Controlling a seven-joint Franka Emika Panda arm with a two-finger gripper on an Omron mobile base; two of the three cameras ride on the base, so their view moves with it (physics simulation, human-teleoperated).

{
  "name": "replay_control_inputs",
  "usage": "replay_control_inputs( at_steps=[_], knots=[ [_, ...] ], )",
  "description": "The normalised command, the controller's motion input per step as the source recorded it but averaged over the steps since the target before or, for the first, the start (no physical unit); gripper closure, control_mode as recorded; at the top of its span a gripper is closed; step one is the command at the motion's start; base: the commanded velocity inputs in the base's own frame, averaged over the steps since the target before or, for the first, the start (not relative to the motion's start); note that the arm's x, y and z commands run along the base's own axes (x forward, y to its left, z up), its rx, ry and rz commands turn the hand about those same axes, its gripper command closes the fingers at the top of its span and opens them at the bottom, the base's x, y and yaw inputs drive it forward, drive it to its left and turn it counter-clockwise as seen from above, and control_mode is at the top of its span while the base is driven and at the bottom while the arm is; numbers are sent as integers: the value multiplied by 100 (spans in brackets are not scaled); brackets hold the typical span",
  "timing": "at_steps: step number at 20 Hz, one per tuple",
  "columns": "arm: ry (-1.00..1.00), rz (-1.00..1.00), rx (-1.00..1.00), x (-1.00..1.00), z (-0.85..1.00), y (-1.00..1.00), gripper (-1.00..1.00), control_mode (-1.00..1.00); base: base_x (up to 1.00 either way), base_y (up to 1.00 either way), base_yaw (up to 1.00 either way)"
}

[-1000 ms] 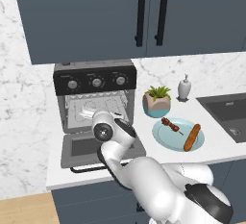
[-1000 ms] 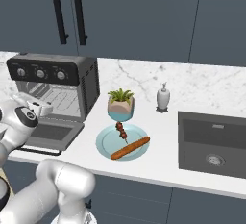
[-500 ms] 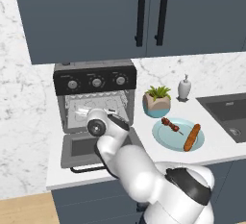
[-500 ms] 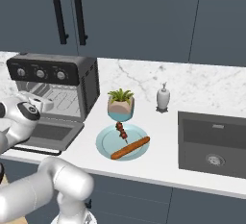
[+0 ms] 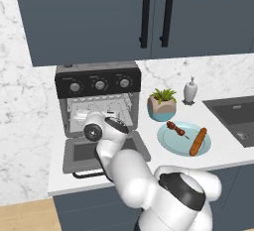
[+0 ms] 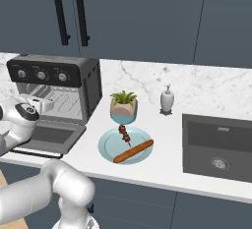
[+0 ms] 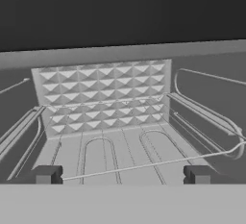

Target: Pick up the kebab skewer and baguette bread, and place them inside the toaster oven. Close the toaster oven door and start by setting the timer.

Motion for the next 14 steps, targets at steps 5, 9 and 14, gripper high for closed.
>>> replay_control_inputs(
  at_steps=[5,9,14],
  knots=[
    [0,0,-5,0,0,-1,-100,-100,0,0,0],
    [-1,0,-3,9,0,0,-100,-100,0,0,0],
    [-6,0,0,26,0,0,-100,-100,0,0,0]
  ],
)
